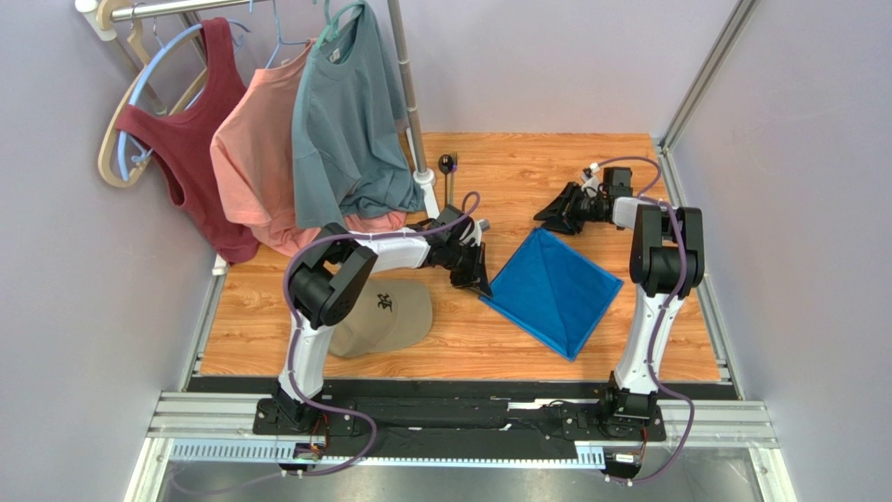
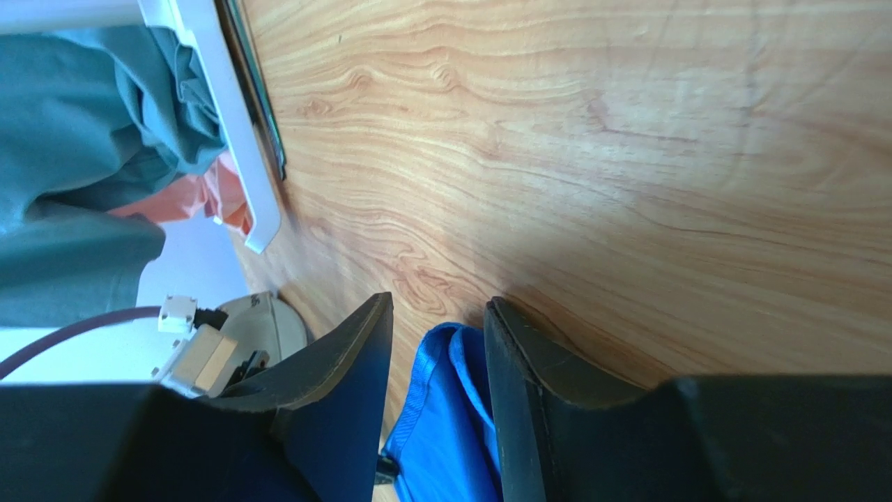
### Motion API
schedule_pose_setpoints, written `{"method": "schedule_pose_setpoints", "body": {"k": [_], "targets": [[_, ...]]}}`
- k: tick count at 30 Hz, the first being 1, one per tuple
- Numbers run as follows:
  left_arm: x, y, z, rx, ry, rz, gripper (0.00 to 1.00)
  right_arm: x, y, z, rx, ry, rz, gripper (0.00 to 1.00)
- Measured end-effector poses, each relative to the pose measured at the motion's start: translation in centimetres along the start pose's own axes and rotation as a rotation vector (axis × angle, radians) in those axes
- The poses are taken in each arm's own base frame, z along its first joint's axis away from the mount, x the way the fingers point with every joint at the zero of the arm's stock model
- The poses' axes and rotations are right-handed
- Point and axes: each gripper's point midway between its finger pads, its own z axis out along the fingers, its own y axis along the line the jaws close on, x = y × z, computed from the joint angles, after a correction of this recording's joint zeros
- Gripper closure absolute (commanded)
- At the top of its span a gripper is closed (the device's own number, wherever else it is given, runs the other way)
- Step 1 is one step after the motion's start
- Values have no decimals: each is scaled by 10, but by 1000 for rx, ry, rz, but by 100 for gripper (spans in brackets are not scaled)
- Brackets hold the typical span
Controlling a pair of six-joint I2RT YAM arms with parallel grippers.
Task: Fold the napkin into a case and place the utensils inside
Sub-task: Smooth out the upper triangle-folded napkin at the center of the board.
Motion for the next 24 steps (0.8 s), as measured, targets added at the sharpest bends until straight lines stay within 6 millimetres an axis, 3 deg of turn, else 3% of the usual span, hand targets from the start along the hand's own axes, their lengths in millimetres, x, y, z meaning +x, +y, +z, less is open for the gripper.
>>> {"method": "schedule_pose_setpoints", "body": {"k": [5, 13, 20, 24], "targets": [[-1, 0, 0, -5, 5, -3, 100, 1, 1, -8, 44, -28, 1, 52], [-1, 0, 0, -6, 4, -4, 100, 23, 39, -43, 27, -61, -61, 49], [-1, 1, 0, -7, 4, -3, 100, 51, 38, -18, 0, 8, -54, 48], [-1, 0, 0, -7, 5, -3, 100, 57, 26, 3, -34, 49, -15, 48]]}}
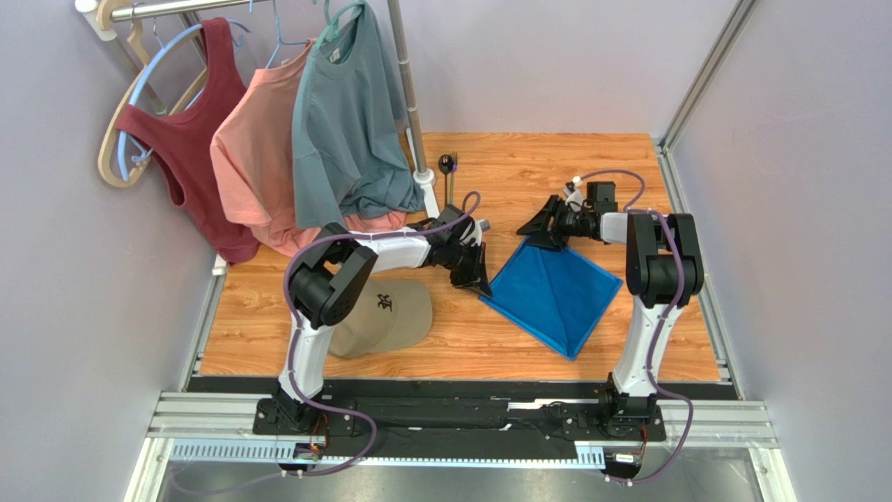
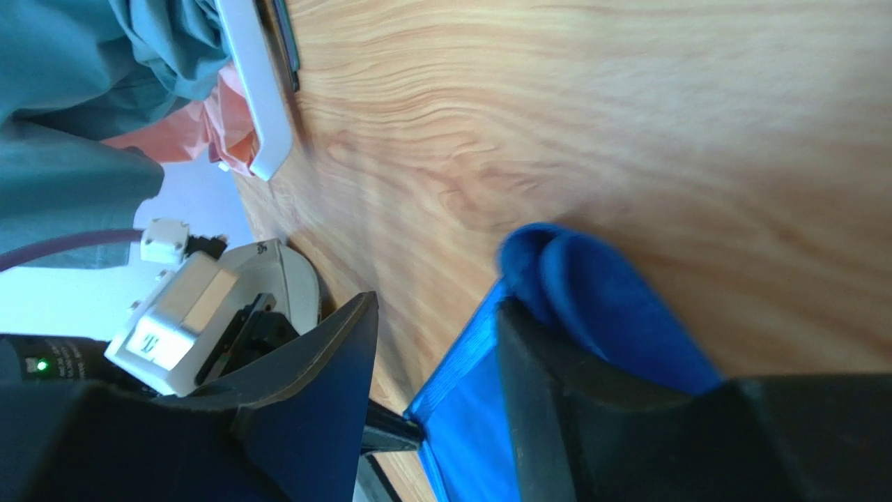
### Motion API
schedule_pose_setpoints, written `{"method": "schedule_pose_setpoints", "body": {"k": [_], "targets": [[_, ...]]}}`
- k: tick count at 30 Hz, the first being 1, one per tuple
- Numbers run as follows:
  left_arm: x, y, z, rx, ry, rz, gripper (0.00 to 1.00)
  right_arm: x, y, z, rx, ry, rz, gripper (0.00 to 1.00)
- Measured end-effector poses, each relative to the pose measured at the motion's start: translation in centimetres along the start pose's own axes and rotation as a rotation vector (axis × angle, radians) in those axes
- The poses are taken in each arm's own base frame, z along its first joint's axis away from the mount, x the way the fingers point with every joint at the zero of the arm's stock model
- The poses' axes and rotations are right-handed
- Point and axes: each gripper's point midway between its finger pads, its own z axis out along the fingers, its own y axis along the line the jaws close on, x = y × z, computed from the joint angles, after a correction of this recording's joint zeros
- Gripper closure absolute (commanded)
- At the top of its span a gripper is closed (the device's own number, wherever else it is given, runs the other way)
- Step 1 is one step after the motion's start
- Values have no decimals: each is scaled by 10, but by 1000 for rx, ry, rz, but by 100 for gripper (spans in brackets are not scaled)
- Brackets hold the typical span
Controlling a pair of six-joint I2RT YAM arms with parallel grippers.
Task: Fold the napkin into a case and place the utensils inside
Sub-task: Smooth out the upper triangle-folded napkin at the center of the board.
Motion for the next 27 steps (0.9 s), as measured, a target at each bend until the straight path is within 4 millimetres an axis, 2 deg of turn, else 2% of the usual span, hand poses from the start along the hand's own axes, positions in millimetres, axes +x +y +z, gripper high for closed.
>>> {"method": "schedule_pose_setpoints", "body": {"k": [3, 8, 15, 17, 18, 20, 23, 27], "targets": [[-2, 2, 0, -1, 2, -7, 100, -5, -7, 5, -39, 24, 48, 48], [-13, 8, -3, -5, -15, -24, 100, -40, -12, 4, -62, -14, 51, 48], [-59, 23, -9, -38, -65, -42, 99, -82, -12, 7, -36, -69, 33, 48], [-71, 25, -10, -52, -77, -31, 96, -88, -10, 5, -14, -76, 33, 48], [-76, 25, -11, -58, -82, -24, 91, -92, -9, 3, 1, -84, 27, 46], [-80, 26, -15, -68, -88, -11, 85, -91, -8, -4, 54, -92, 27, 43], [-78, 25, -18, -77, -85, 0, 80, -84, 2, -27, 130, -122, 7, 39], [-69, 14, -31, -67, -85, 14, 78, -46, 34, -73, 155, -167, -45, 37]]}}
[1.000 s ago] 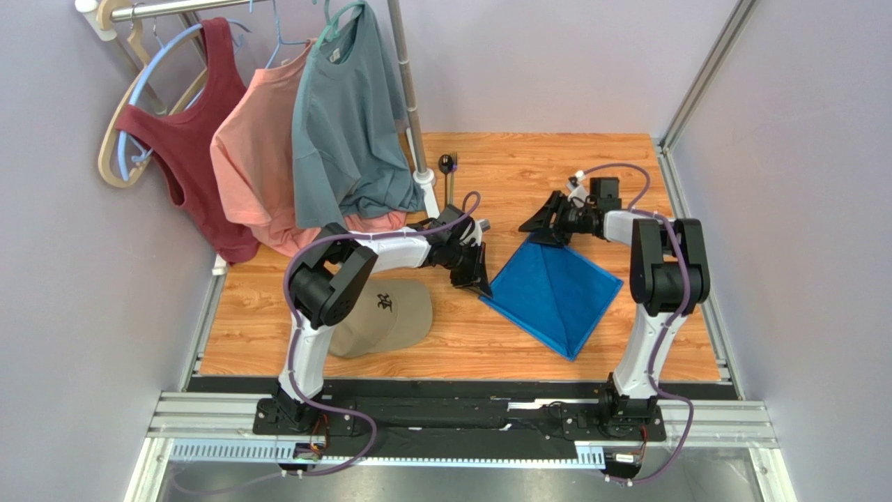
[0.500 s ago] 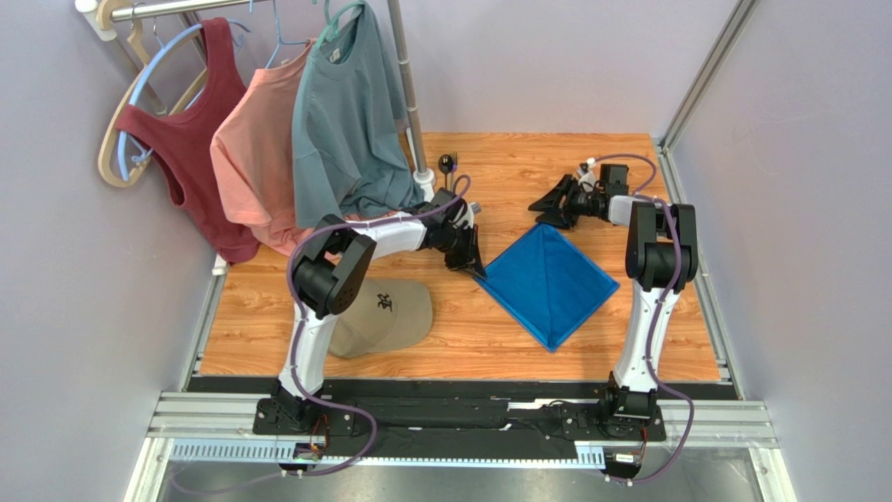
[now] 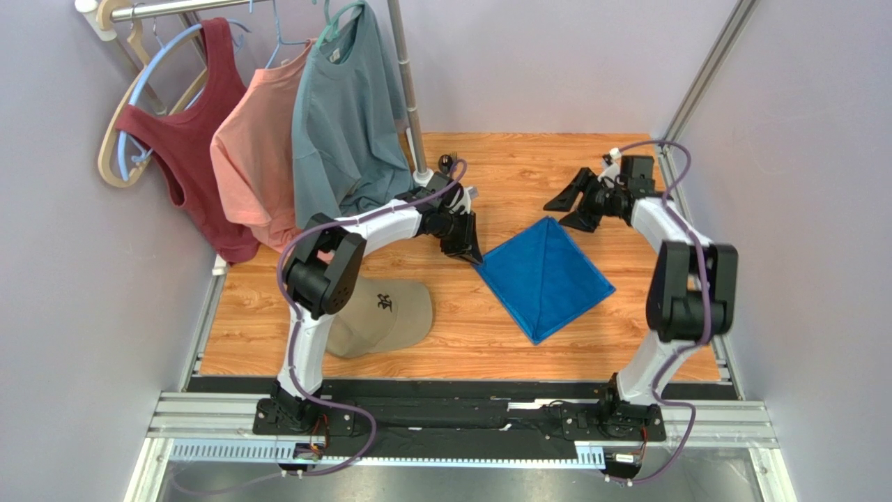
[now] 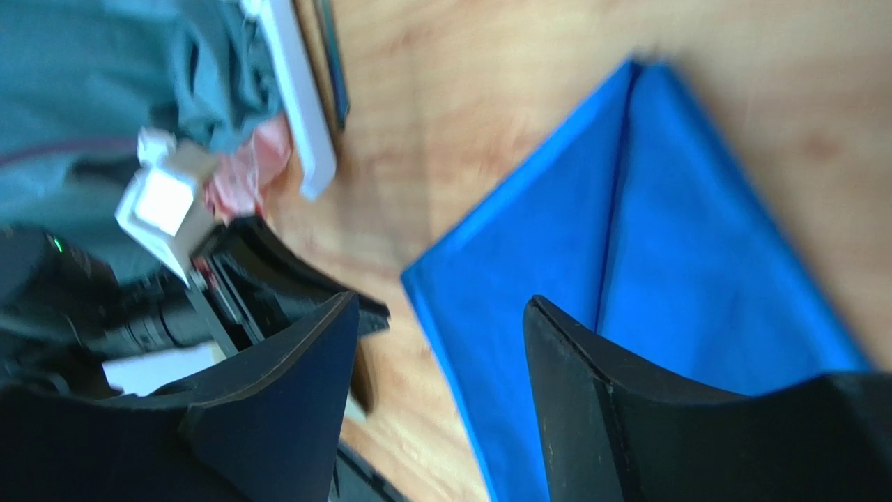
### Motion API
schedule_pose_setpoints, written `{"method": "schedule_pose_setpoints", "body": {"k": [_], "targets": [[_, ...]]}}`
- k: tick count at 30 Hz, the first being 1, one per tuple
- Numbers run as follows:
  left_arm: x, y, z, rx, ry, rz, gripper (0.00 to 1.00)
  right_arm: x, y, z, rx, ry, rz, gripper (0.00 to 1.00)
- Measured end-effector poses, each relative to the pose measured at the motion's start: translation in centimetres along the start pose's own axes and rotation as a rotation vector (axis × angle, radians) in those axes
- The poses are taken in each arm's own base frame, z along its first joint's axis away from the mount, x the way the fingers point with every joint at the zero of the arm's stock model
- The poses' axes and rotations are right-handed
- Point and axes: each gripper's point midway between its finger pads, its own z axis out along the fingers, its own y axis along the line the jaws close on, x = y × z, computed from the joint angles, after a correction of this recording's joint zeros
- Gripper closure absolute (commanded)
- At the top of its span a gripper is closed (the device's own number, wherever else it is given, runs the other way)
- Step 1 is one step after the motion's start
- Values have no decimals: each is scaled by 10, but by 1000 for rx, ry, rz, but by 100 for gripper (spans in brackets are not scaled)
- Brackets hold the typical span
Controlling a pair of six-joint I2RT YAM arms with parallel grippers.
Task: Fold the napkin into a case and place the utensils inside
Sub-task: Smooth out the upper triangle-folded napkin at the center of the board.
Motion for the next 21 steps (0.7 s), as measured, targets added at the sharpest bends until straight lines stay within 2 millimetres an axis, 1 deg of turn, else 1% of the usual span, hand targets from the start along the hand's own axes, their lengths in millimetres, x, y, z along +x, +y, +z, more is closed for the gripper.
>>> {"method": "schedule_pose_setpoints", "body": {"k": [1, 2, 3, 4, 5, 7, 9, 10, 11, 13, 14, 16, 19, 21], "targets": [[1, -5, -5, 8, -5, 7, 80, 11, 6, -13, -13, -11, -14, 36], [3, -11, -9, 19, -7, 13, 83, 23, 10, -21, -32, -11, -20, 36], [4, -18, -13, 35, -11, 21, 85, 35, 12, -26, -54, -6, -24, 36], [3, -27, -15, 54, -18, 31, 86, 51, 11, -29, -71, 10, -17, 36], [3, -35, -15, 76, -25, 40, 89, 70, 6, -29, -86, 38, -4, 36], [2, -47, -12, 118, -35, 54, 90, 113, -5, -25, -97, 127, 52, 36], [6, -49, -7, 126, -24, 54, 92, 143, -12, -21, -95, 202, 90, 37], [8, -48, -5, 125, -17, 52, 92, 158, -11, -20, -97, 239, 94, 37], [10, -46, -2, 121, -11, 50, 92, 168, -8, -19, -105, 267, 88, 37], [13, -38, 3, 104, -2, 36, 92, 179, 2, -18, -128, 299, 62, 37], [14, -32, 5, 92, 2, 28, 93, 181, 9, -19, -148, 303, 42, 37], [15, -23, 8, 71, 6, 16, 93, 181, 15, -21, -173, 296, 20, 37], [15, -12, 13, 47, 10, 1, 93, 183, 15, -20, -190, 290, 8, 38], [16, -5, 17, 33, 14, -8, 94, 191, 10, -19, -189, 301, 21, 38]]}}
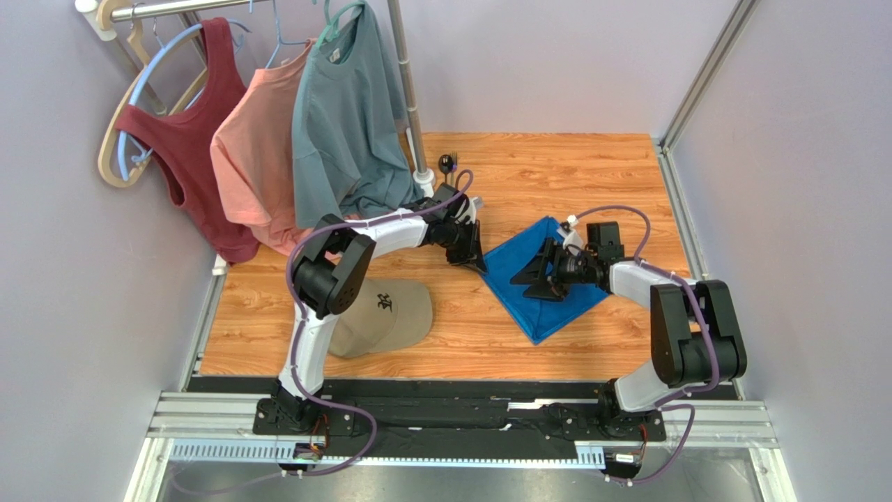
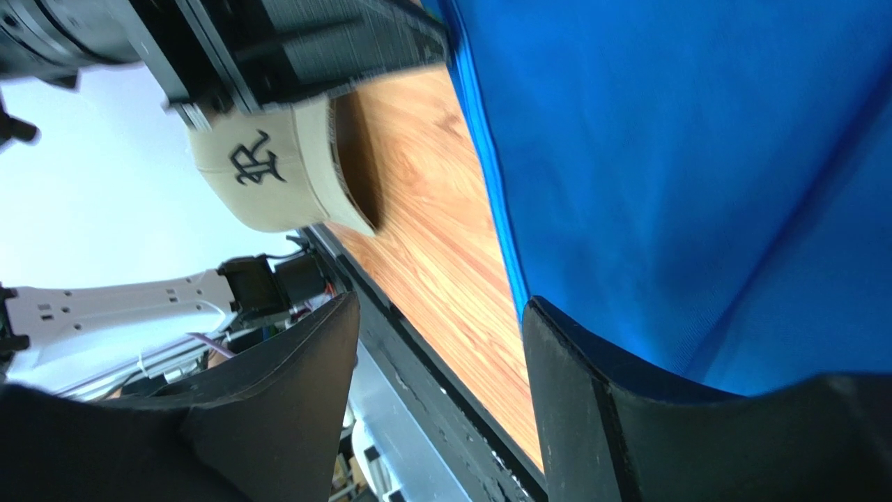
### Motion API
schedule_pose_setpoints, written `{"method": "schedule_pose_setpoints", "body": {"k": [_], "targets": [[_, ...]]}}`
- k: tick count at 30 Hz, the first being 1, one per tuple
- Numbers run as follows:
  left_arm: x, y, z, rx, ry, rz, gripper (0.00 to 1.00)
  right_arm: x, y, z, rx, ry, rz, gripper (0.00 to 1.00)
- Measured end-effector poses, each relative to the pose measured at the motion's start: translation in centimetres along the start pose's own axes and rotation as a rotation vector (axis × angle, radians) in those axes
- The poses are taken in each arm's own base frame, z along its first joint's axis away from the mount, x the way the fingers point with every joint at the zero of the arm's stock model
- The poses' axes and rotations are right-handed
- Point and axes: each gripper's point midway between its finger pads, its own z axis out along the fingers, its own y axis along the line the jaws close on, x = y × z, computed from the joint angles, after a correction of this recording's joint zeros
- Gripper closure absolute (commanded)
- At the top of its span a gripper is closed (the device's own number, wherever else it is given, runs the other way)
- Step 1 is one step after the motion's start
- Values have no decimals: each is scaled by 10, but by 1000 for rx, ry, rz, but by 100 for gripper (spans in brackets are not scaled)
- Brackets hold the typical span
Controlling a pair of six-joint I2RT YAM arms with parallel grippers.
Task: Fold the napkin into a case and place the utensils inside
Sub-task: Smooth out the upper triangle-folded napkin at the center of the board.
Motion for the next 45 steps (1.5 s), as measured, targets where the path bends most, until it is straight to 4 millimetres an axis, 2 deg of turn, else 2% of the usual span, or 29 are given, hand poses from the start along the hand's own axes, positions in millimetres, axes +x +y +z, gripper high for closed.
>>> {"method": "schedule_pose_setpoints", "body": {"k": [3, 8, 18, 28, 32, 37, 41, 45], "targets": [[3, 9, 6, -11, 15, -19, 97, 14, -9, 4, 4, 28, 22, 38], [2, 10, 5, -4, 17, -28, 100, 31, -18, 6, 6, 58, 43, 38], [0, 12, 4, -21, 14, -32, 100, 59, -36, 4, 30, 94, 88, 38], [-1, 13, 4, -30, 15, -33, 100, 60, -33, -14, 51, 36, 60, 38], [-1, 13, 4, -30, 15, -33, 100, 60, -28, -15, 48, 45, 54, 38], [-1, 13, 4, -31, 15, -33, 100, 50, -15, -10, 20, 60, 24, 39], [-1, 13, 3, -32, 16, -34, 100, 56, -23, -5, 30, 90, 53, 40], [-1, 13, 3, -33, 17, -36, 100, 70, -37, -7, 53, 112, 87, 42]]}}
